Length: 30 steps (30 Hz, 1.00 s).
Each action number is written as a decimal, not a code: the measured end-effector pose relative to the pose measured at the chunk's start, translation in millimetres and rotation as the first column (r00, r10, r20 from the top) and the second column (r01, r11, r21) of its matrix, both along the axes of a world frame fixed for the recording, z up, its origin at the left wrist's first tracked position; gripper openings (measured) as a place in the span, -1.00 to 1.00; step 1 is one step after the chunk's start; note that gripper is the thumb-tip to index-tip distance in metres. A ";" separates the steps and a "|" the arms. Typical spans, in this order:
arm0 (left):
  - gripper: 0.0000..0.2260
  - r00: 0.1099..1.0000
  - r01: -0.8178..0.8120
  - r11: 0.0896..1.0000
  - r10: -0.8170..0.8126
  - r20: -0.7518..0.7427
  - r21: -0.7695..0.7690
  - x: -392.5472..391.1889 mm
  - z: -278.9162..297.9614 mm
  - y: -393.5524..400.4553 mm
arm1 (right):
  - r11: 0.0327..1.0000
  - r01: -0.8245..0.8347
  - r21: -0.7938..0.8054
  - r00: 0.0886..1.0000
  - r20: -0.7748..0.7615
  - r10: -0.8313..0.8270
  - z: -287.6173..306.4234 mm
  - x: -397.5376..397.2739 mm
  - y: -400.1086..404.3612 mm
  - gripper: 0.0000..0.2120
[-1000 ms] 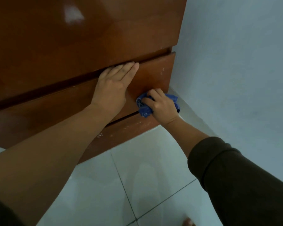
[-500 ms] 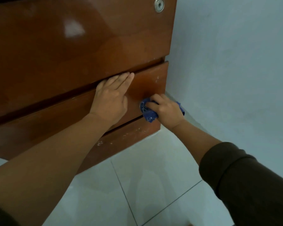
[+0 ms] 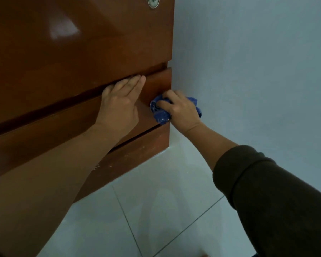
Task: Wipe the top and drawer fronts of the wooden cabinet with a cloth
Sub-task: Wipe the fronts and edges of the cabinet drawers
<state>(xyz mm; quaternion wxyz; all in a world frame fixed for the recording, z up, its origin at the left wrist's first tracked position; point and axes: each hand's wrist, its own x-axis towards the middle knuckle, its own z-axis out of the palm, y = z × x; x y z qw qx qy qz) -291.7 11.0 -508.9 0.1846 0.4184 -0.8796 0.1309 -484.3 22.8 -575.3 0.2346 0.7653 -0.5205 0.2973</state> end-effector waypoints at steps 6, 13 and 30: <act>-0.41 1.000 0.004 0.999 -0.005 -0.012 -0.051 0.6 -5.7 -1.5 | 0.962 0.019 0.273 1.000 0.007 -0.022 -56.3 17.7 8.5 -0.77; -0.41 0.999 0.007 0.995 -0.003 0.040 -0.097 3.4 -5.7 -3.6 | 0.785 0.078 0.615 0.989 0.049 -0.137 -62.5 32.1 15.5 -0.75; -0.25 0.905 -0.272 0.960 0.280 0.320 -0.070 221.7 6.8 67.4 | 0.532 0.078 0.843 0.996 -0.091 -0.001 -34.7 185.1 54.4 -0.66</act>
